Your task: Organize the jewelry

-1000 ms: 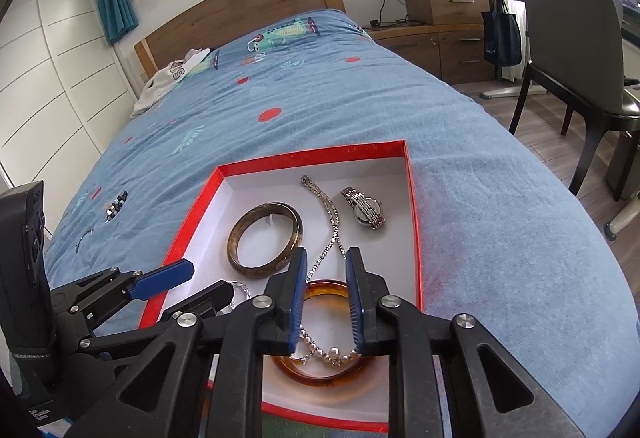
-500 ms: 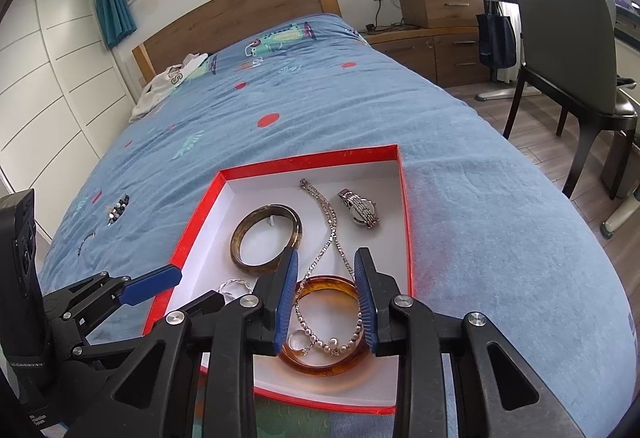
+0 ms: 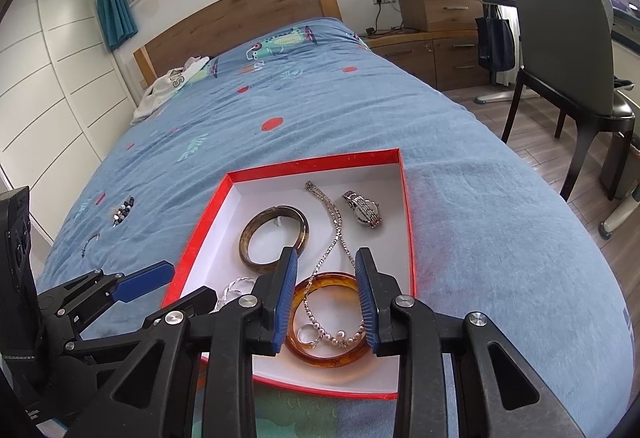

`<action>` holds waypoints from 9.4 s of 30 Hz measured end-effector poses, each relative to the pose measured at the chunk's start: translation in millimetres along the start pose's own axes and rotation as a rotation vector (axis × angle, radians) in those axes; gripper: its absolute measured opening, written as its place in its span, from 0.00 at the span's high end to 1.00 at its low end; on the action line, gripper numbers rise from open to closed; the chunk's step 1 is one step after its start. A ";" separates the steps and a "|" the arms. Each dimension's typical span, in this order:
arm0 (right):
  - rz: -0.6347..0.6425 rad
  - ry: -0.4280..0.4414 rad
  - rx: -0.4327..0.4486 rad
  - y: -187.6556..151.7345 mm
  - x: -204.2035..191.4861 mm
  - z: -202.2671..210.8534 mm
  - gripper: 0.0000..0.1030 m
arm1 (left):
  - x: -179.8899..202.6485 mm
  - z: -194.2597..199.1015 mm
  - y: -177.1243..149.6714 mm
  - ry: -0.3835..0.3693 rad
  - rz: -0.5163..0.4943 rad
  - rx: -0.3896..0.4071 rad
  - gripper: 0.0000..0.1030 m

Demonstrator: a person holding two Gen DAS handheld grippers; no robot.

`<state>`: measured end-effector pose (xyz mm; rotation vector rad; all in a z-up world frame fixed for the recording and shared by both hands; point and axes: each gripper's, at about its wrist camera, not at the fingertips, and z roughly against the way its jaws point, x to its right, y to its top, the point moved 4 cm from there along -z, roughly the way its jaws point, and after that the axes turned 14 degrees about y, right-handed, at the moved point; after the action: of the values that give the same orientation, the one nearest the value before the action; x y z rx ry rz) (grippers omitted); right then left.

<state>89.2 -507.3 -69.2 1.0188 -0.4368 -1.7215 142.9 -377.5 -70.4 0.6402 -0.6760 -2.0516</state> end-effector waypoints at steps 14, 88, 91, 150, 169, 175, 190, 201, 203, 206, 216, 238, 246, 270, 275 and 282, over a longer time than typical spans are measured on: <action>-0.001 -0.001 0.000 0.3 -2.5 2.4 0.69 | -8.1 7.9 1.1 0.001 0.012 0.008 0.52; 0.350 0.386 -0.282 3.8 -317.3 -325.4 0.31 | -414.7 -112.0 -89.2 0.328 0.389 -0.117 0.47; 0.368 0.386 -0.288 5.8 -323.2 -331.9 0.31 | -413.5 -114.0 -88.4 0.330 0.383 -0.109 0.47; 0.179 0.043 -0.019 44.9 -89.4 -41.6 0.80 | -114.7 11.1 40.9 -0.227 0.242 0.122 0.96; 0.098 -0.019 -0.103 9.0 9.1 -47.8 0.80 | -2.9 -47.8 18.7 -0.268 0.097 -0.015 0.96; 0.105 -0.020 -0.142 -0.6 11.0 -56.9 0.80 | 0.2 -59.9 10.7 -0.268 0.097 -0.052 0.97; 0.096 -0.033 -0.159 -1.1 13.9 -53.2 0.69 | 2.1 -58.0 5.1 -0.243 0.089 -0.067 0.91; 0.108 -0.036 -0.099 2.8 -15.1 -17.4 0.57 | -19.7 -7.2 8.0 -0.155 0.133 -0.013 0.74; 0.111 -0.031 -0.091 2.0 -24.0 -10.6 0.56 | -28.7 5.8 6.4 -0.114 0.154 -0.004 0.72; 0.121 -0.019 -0.083 0.0 -39.4 0.8 0.55 | -41.9 24.7 1.8 -0.062 0.177 0.005 0.70; 0.141 0.038 -0.042 -12.7 -100.6 41.2 0.50 | -85.9 93.6 -19.0 0.117 0.221 0.044 0.65; 0.169 0.114 0.010 -44.3 -180.1 103.5 0.25 | -164.8 217.0 -78.4 0.295 0.328 0.078 0.47; 0.187 0.134 -0.002 -59.2 -203.7 108.3 0.13 | -182.6 243.1 -93.8 0.326 0.343 0.086 0.43; 0.253 0.081 0.065 -73.2 -245.4 140.2 0.01 | -197.4 287.8 -120.8 0.423 0.371 0.141 0.40; 0.266 0.067 0.053 -76.6 -244.0 138.0 0.01 | -196.9 282.1 -125.9 0.438 0.360 0.132 0.40; 0.256 0.035 0.030 -82.4 -230.0 130.0 0.01 | -192.2 266.5 -134.9 0.425 0.321 0.102 0.40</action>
<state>-41.1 -291.0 43.9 0.9686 -0.5476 -1.4711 -12.3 -89.8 68.4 0.9283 -0.5893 -1.5292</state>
